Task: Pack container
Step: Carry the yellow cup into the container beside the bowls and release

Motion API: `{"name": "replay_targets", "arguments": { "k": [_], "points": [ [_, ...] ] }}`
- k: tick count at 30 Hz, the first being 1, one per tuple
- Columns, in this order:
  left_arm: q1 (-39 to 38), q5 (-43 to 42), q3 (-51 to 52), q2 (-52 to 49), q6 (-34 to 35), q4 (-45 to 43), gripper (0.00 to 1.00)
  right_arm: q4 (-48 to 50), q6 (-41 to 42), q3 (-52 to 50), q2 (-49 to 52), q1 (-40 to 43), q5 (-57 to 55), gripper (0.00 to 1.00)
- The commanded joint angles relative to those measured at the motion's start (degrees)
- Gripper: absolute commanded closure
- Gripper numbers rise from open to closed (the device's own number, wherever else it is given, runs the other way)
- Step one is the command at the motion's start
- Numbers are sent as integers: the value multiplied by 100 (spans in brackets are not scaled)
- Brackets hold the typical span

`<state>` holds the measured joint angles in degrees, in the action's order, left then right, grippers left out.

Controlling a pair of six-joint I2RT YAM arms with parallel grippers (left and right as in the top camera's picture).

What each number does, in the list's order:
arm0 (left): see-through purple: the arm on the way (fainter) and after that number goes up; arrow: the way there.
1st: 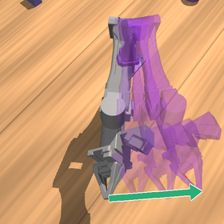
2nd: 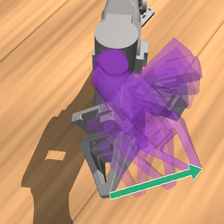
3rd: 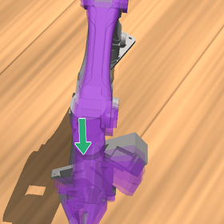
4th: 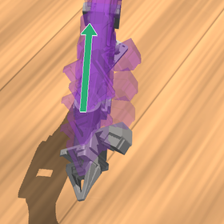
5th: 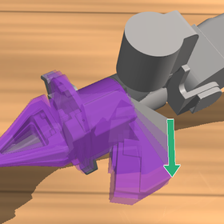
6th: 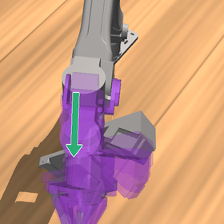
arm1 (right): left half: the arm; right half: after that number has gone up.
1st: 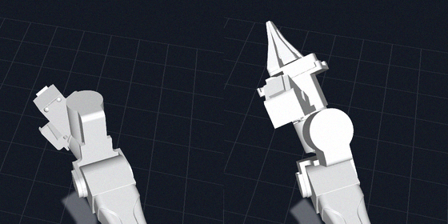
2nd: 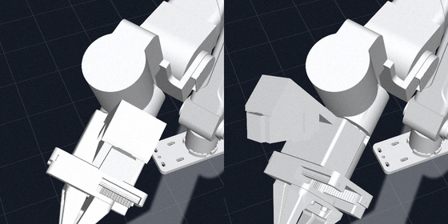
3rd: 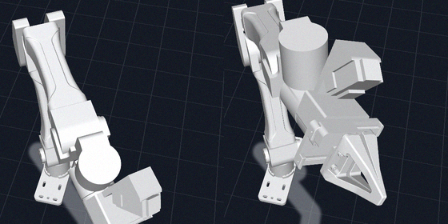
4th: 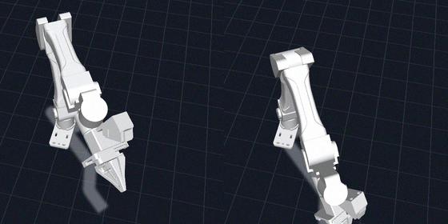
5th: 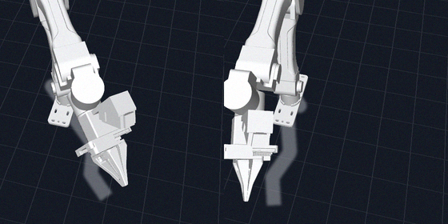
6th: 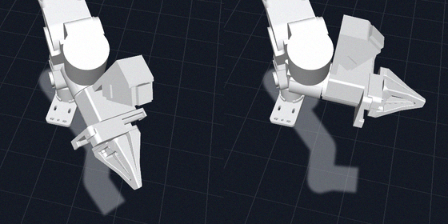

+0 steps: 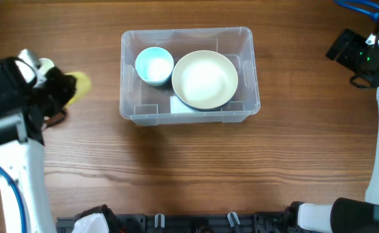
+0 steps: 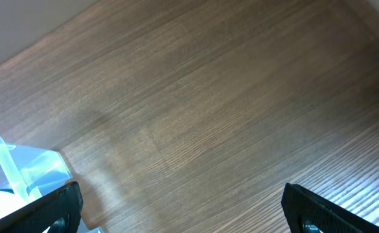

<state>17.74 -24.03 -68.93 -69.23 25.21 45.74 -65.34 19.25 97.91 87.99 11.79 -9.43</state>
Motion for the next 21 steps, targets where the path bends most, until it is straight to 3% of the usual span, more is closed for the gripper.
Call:
{"name": "replay_targets", "arguments": {
  "k": [1, 5, 9, 12, 21],
  "points": [
    [-997, -463, -90, 452, 72, -214, 96, 13, 44, -9, 20, 7, 33, 0],
    [-2103, 208, -90, 455, 72, -466, 96, 15, 42, -9, 20, 7, 33, 0],
    [-3414, 1858, -90, 92, 52, -533, 96, 15, 42, -9, 20, 7, 33, 0],
    [-4002, 2551, -90, -374, 52, -575, 96, 15, 44, -9, 20, 7, 33, 0],
    [-4269, 2743, -90, -2142, 55, -1038, 96, 15, 44, -9, 20, 7, 33, 0]
  ]
}}
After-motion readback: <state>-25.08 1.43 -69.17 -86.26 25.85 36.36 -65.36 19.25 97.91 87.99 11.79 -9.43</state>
